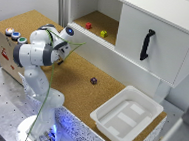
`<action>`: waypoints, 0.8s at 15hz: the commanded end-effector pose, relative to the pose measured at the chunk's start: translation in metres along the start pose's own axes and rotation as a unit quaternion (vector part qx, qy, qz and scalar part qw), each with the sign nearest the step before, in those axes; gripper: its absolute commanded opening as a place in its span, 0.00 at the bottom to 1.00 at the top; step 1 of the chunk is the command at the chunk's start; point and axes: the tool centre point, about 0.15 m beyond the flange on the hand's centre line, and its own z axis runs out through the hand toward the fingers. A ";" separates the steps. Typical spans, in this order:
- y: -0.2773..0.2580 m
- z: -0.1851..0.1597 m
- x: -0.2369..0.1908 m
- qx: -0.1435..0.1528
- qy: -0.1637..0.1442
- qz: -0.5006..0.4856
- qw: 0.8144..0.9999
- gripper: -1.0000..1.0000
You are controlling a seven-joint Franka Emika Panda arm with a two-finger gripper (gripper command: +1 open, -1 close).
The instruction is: Pull the handle of the drawer
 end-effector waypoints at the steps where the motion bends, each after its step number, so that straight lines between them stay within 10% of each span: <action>1: 0.059 -0.006 -0.022 0.011 0.002 0.007 1.000 0.00; 12: 0.137 -0.058 -0.015 -0.026 -0.009 0.036 0.999 0.00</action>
